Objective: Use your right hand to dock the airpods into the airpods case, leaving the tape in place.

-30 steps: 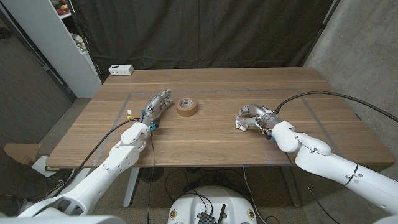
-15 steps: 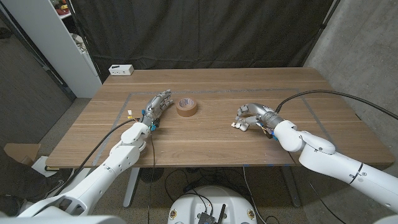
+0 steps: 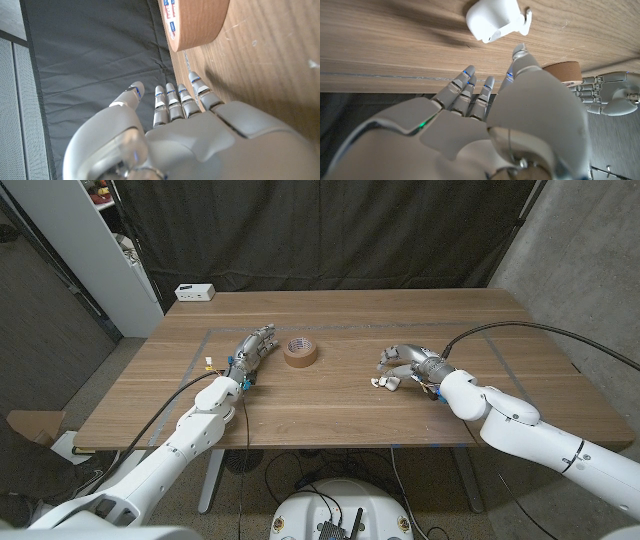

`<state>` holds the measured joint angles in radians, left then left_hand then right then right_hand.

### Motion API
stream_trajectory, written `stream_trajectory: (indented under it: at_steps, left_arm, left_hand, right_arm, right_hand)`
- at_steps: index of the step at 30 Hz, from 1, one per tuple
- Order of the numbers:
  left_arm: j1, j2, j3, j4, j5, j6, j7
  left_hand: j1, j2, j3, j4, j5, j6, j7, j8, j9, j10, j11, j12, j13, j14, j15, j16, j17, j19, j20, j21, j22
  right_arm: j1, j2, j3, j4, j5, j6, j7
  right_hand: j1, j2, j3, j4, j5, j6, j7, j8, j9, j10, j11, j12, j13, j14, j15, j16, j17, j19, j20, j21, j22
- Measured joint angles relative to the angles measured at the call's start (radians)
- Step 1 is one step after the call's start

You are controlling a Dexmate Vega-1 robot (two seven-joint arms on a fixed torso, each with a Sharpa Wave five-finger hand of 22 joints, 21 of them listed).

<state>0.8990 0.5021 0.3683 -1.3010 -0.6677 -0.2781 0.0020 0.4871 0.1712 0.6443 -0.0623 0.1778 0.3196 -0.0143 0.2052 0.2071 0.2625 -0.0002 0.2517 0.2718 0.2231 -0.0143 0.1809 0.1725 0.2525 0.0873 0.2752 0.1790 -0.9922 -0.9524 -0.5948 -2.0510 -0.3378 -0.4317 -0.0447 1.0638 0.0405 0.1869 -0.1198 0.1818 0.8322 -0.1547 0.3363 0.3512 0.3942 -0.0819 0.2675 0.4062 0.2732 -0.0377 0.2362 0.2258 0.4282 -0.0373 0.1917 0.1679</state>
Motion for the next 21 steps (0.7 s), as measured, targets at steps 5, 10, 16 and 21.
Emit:
stream_trajectory:
  at_steps: [5,10,16,21]
  left_arm:
    - [-0.011,0.0,0.001,0.01,0.0,0.0,0.0]
    - [-0.025,-0.003,0.004,0.028,0.001,0.004,-0.014]
    - [-0.035,-0.005,0.005,0.043,0.001,0.004,-0.014]
    - [-0.038,-0.004,0.005,0.053,0.001,-0.007,-0.042]
  left_hand:
    - [0.0,0.0,0.0,0.0,0.0,0.0,0.0,0.0,0.0,0.0,0.0,0.0,0.0,0.0,0.0,0.0,0.0,0.0,0.0,0.0,0.0]
    - [0.0,0.0,0.0,0.0,0.0,0.0,0.0,0.0,0.0,0.0,0.0,0.0,0.0,0.0,0.0,0.0,0.0,0.0,0.0,0.0,0.0]
    - [0.0,0.0,0.0,0.0,0.0,0.0,0.0,0.0,0.0,0.0,0.0,0.0,0.0,0.0,0.0,0.0,0.0,0.0,0.0,0.0,0.0]
    - [0.0,0.0,-0.002,-0.002,0.0,0.0,0.0,0.0,0.0,0.0,0.0,0.0,0.0,0.0,0.0,0.0,0.0,0.0,0.0,0.0,0.0]
  right_arm:
    - [0.0,0.0,0.0,0.0,-0.034,-0.105,0.023]
    - [0.024,0.047,-0.063,-0.12,-0.066,-0.192,0.039]
    - [0.024,0.047,-0.063,-0.12,-0.105,-0.282,0.043]
    - [0.068,0.104,-0.142,-0.127,-0.129,-0.332,0.043]
  right_hand:
    - [-0.048,-0.027,-0.018,0.011,0.0,0.029,0.03,0.0,-0.008,-0.005,0.013,-0.001,0.005,0.0,0.0,0.0,0.0,0.004,0.01,0.0,0.0]
    - [-0.099,-0.052,-0.043,0.023,0.008,0.058,0.041,0.008,-0.013,-0.017,0.028,-0.013,0.002,-0.003,-0.003,0.0,0.0,-0.002,0.027,0.0,0.0]
    - [-0.149,-0.078,-0.065,0.037,0.013,0.06,0.042,0.008,-0.014,-0.023,0.034,-0.022,-0.003,-0.003,-0.003,0.0,0.0,-0.021,0.046,-0.007,0.001]
    - [-0.185,-0.088,-0.079,0.047,0.015,0.06,0.042,0.008,-0.017,-0.047,0.035,-0.038,-0.008,-0.013,-0.002,-0.008,0.0,-0.031,0.057,-0.007,0.002]
